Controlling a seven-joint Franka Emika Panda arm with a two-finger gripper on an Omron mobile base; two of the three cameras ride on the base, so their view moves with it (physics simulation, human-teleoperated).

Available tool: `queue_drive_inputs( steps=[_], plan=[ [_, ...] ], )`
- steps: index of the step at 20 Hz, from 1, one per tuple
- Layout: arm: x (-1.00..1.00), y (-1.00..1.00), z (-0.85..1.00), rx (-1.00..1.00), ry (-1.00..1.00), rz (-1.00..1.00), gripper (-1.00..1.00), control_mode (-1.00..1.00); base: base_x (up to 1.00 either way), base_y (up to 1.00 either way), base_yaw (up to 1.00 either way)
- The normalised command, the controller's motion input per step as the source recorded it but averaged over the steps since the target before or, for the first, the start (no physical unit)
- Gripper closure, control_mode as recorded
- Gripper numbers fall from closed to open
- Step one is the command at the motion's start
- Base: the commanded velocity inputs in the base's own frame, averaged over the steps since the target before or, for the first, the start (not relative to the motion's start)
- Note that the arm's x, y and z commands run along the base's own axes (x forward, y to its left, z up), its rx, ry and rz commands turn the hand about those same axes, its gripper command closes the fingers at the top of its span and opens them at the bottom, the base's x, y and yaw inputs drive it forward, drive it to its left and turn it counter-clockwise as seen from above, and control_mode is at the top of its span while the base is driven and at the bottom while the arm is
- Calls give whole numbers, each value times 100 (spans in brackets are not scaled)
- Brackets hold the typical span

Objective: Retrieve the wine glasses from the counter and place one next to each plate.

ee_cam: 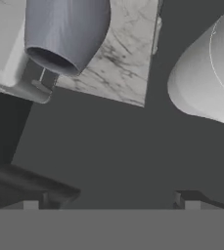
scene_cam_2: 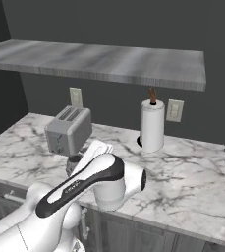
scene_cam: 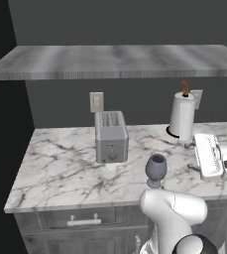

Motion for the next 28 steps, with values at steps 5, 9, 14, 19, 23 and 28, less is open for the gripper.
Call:
queue_drive_inputs(
  steps=[5,9,14,19,23,28],
  plan=[
    [41,0,-29,0,8,0,-100,-100,0,0,0],
    [18,-10,-16,0,6,0,-100,-100,0,0,0],
    [4,-28,-12,0,10,0,-100,-100,0,0,0],
    [0,-7,-26,0,6,0,-100,-100,0,0,0],
    [0,0,-36,0,2,0,-100,-100,0,0,0],
    [0,0,-38,-1,1,0,-100,-100,0,0,0]
  ],
)
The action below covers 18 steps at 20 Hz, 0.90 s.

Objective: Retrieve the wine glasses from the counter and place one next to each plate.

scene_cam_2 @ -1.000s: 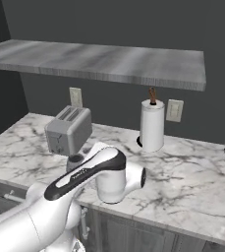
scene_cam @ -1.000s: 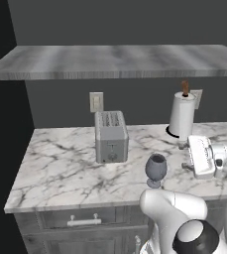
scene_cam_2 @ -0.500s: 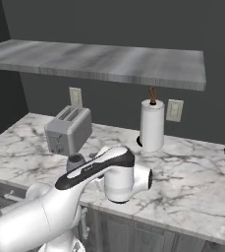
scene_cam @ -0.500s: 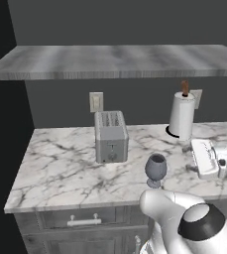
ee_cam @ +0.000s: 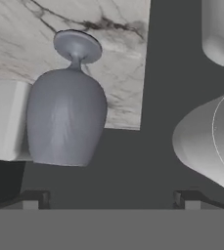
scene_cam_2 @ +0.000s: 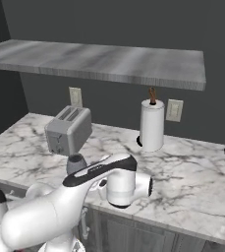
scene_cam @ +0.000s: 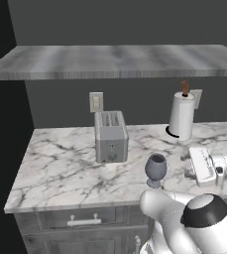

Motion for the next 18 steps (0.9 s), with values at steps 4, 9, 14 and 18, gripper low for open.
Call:
queue_drive_inputs(
  steps=[4,9,14,18],
  plan=[
    [0,0,-39,-1,2,0,-100,-100,0,0,0],
    [0,0,-41,0,5,0,-100,-100,0,0,0],
    [15,0,-21,0,5,0,-100,-100,0,0,0],
    [39,0,-27,0,10,0,-100,-100,0,0,0]
  ],
)
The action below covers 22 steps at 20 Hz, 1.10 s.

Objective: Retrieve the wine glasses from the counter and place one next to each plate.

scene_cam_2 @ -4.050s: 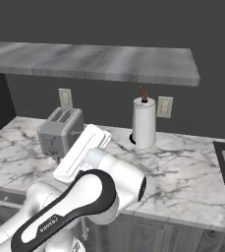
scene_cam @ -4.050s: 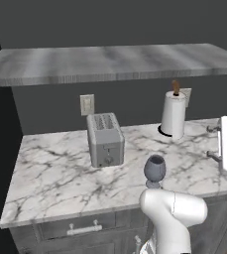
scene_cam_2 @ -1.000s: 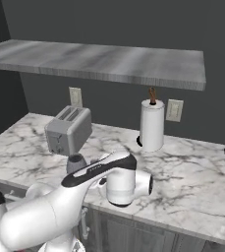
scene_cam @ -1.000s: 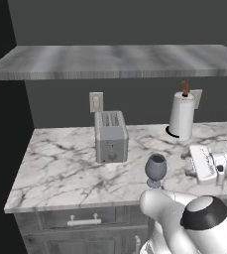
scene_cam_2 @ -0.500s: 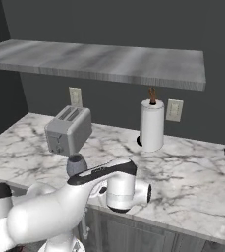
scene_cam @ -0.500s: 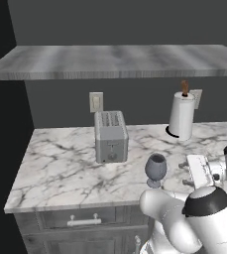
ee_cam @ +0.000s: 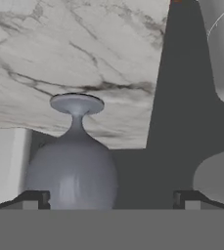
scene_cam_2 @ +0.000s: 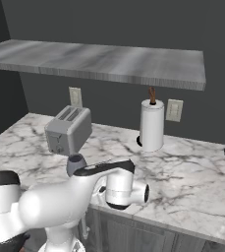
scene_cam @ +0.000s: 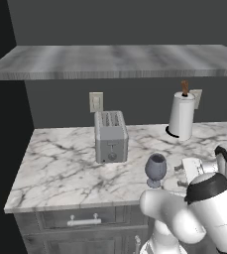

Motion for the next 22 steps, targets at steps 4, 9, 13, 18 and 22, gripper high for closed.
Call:
queue_drive_inputs(
  steps=[4,9,13,18,22],
  plan=[
    [41,0,-31,0,13,0,-100,-100,0,0,0],
    [24,0,-25,0,8,0,-100,-100,0,0,0],
    [9,0,-18,0,3,0,-100,-100,0,0,0],
    [0,0,-5,0,0,0,-100,-100,0,0,0],
    [0,3,0,0,0,0,-100,-100,0,0,0]
  ],
)
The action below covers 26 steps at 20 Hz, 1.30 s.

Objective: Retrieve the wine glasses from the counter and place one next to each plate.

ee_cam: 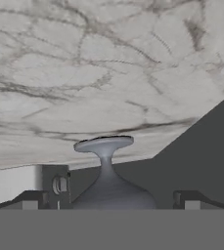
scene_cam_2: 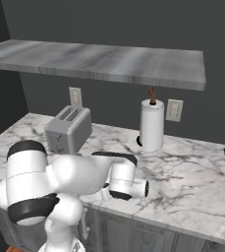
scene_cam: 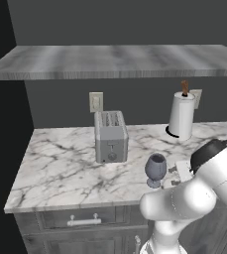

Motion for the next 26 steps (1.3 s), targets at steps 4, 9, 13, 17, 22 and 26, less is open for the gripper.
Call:
queue_drive_inputs(
  steps=[4,9,13,17,22,26],
  plan=[
    [0,9,0,0,0,0,-100,-100,0,0,0],
    [0,12,-4,0,0,0,-100,-100,0,0,0],
    [0,13,-8,0,0,0,-100,-100,0,0,0],
    [0,9,-4,0,3,0,-100,-100,0,0,0],
    [4,11,-5,0,10,0,-100,-100,0,0,0],
    [13,18,-13,0,12,0,-100,-100,0,0,0]
  ],
)
